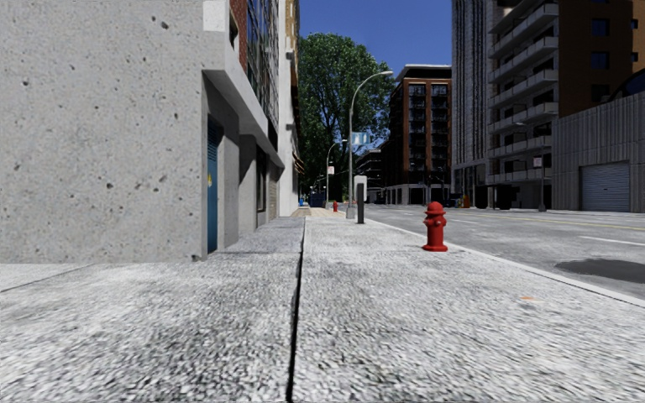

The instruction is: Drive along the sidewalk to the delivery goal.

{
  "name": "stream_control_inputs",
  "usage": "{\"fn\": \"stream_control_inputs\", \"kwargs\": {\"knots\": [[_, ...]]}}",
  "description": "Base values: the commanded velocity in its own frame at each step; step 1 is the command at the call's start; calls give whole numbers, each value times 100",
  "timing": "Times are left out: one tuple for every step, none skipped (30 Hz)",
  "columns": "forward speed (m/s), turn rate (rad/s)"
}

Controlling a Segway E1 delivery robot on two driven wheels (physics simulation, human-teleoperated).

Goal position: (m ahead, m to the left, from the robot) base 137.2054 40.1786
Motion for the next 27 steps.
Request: {"fn": "stream_control_inputs", "kwargs": {"knots": [[200, 0], [200, 0], [200, 0], [200, 0], [200, 0], [200, 0], [200, 0], [200, 0], [200, 0], [200, 0], [200, 0], [200, 0], [200, 0], [200, 0], [200, 0], [200, 0], [200, 0], [200, 0], [200, 0], [200, 0], [200, 0], [200, 0], [200, 0], [200, 0], [200, 0], [200, 0], [200, 0]]}}
